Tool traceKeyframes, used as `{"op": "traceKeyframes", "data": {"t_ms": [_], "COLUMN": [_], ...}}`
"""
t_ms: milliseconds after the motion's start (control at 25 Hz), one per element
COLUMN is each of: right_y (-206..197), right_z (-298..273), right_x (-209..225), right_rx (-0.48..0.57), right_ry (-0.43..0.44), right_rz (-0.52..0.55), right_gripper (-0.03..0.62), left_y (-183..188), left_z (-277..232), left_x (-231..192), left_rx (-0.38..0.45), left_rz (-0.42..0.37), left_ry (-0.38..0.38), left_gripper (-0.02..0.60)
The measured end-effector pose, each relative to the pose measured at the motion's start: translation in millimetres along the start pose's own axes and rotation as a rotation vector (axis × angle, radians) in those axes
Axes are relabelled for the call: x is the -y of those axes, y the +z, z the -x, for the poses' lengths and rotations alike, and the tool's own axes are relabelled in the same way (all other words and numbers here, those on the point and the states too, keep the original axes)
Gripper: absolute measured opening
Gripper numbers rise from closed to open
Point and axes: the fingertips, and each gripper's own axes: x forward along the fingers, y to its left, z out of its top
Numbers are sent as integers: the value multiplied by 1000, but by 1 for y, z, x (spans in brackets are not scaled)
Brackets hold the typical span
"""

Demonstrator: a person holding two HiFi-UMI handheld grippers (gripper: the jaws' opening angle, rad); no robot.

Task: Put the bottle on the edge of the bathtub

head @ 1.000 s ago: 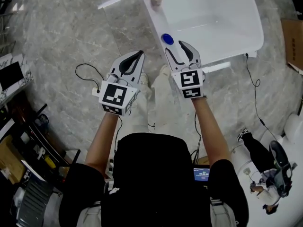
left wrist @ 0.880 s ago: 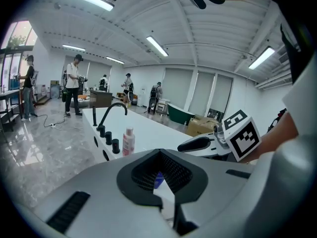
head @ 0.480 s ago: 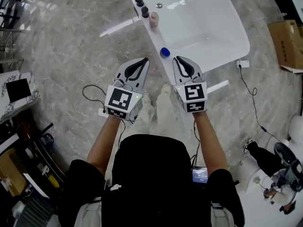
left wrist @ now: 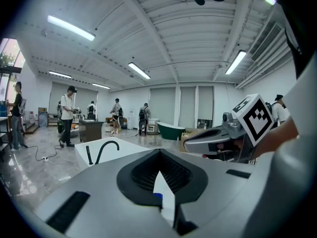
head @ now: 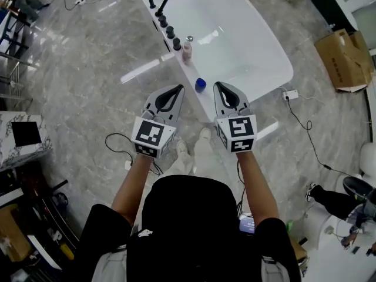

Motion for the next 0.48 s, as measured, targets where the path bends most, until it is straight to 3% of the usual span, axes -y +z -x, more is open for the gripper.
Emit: {"op": "traceKeyframes", "data": {"t_ms": [480], "right_y": [75], "right_z": [72], "right_x": [5], "right_rx": [167], "right_ry": [-70], "right_rz": [-10], "right_gripper": [23], "left_y": [82], "left_z": [31], "left_x": [46], "left_rx": [115], "left_rz": [-91], "left_ry": [-67], "left_gripper": [11]}}
